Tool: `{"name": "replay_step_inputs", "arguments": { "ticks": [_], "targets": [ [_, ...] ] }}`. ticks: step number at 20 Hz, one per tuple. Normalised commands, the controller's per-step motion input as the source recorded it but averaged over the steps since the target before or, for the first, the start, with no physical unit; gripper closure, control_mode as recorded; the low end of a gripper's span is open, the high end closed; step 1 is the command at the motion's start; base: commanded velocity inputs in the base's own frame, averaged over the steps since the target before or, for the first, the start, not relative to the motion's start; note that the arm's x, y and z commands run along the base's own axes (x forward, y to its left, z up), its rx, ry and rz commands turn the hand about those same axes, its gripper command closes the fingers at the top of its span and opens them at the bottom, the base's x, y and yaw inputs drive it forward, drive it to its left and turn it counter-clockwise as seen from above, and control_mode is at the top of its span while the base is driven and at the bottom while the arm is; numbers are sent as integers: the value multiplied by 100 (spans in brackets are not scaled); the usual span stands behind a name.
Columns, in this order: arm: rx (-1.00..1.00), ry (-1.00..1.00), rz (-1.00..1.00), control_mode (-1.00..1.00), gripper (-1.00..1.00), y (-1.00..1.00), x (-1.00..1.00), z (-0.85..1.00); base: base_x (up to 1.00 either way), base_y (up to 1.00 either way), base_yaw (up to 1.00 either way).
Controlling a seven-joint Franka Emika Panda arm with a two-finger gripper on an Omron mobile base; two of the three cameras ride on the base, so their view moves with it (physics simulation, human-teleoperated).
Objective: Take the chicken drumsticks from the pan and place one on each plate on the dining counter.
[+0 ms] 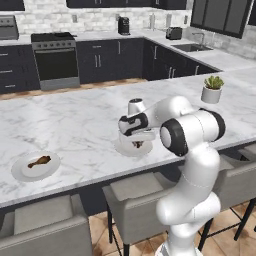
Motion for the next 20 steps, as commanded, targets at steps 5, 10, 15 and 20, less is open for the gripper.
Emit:
{"name": "replay_step_inputs", "arguments": {
  "ticks": [5, 10, 15, 20],
  "targets": [
    [0, -12, -6, -100, 100, 2, 29, -20, 0, 0, 0],
    [0, -12, -9, -100, 100, 7, 16, -25, 0, 0, 0],
    [0, -7, -12, -100, 100, 8, 16, -23, 0, 0, 0],
    [0, -1, -10, -100, 100, 0, 25, -13, 0, 0, 0]
  ]
}}
